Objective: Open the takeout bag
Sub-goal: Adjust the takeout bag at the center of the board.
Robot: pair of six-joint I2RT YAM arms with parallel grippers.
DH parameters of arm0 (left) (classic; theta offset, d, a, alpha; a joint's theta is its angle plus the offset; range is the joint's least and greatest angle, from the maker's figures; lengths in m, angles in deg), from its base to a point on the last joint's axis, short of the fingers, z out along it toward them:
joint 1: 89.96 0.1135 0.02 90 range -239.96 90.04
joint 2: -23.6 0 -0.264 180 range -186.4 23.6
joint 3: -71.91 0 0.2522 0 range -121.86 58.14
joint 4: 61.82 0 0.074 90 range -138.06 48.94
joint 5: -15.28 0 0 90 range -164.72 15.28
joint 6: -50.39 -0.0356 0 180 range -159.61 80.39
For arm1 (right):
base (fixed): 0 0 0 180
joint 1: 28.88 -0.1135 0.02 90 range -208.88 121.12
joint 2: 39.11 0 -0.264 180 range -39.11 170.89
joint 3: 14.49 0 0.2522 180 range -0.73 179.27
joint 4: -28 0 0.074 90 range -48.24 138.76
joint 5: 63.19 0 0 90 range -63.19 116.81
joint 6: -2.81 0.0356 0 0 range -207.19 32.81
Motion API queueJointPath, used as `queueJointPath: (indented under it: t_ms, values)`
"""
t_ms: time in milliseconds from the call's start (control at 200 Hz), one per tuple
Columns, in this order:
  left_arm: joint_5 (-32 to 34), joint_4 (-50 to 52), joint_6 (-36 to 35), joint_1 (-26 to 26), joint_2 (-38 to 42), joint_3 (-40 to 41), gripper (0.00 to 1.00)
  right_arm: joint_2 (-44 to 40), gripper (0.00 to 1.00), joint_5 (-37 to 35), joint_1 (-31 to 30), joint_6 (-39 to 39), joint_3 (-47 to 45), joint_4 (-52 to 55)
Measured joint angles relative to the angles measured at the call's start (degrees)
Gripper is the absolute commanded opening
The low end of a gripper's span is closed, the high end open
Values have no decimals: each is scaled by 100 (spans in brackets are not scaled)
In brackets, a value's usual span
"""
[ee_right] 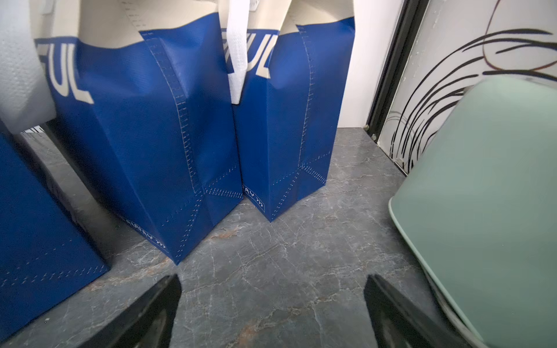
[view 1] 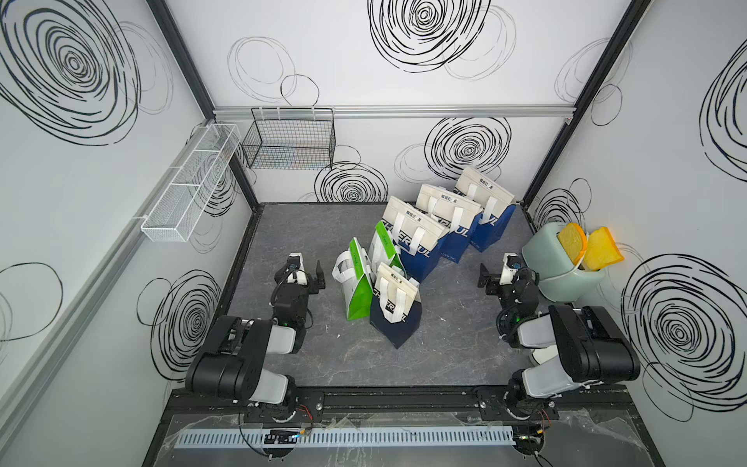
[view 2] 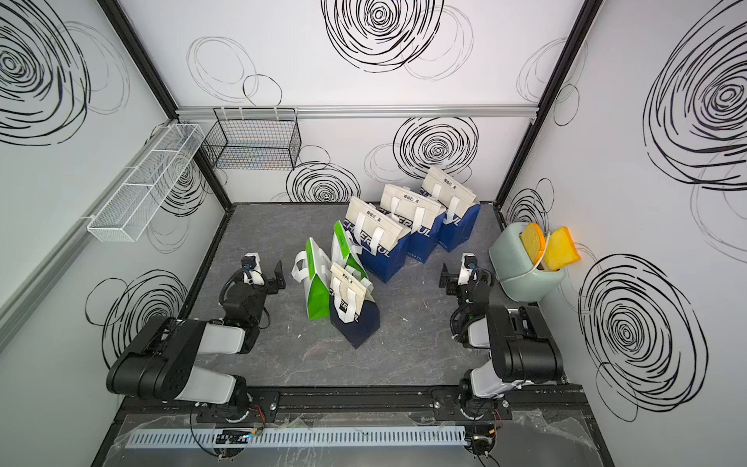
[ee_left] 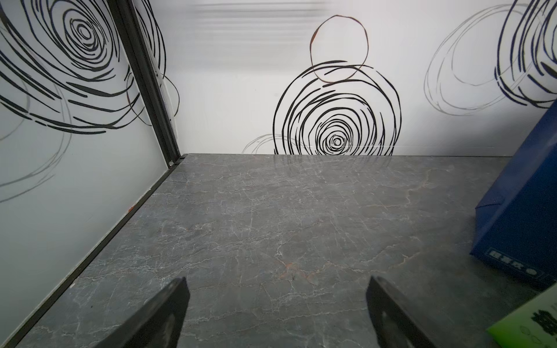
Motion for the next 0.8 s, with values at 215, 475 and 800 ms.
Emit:
queueJointPath:
  t_ms: [215, 475, 800]
  values:
    - [0, 0, 0, 0, 0, 0, 97, 0, 99, 57, 0, -33, 0, 2]
    - [0, -2, 0, 0, 0, 0, 97, 0, 99, 70, 0, -35, 0, 0]
    - [0, -2, 0, 0, 0, 0, 97, 0, 99, 72, 0, -35, 0, 2]
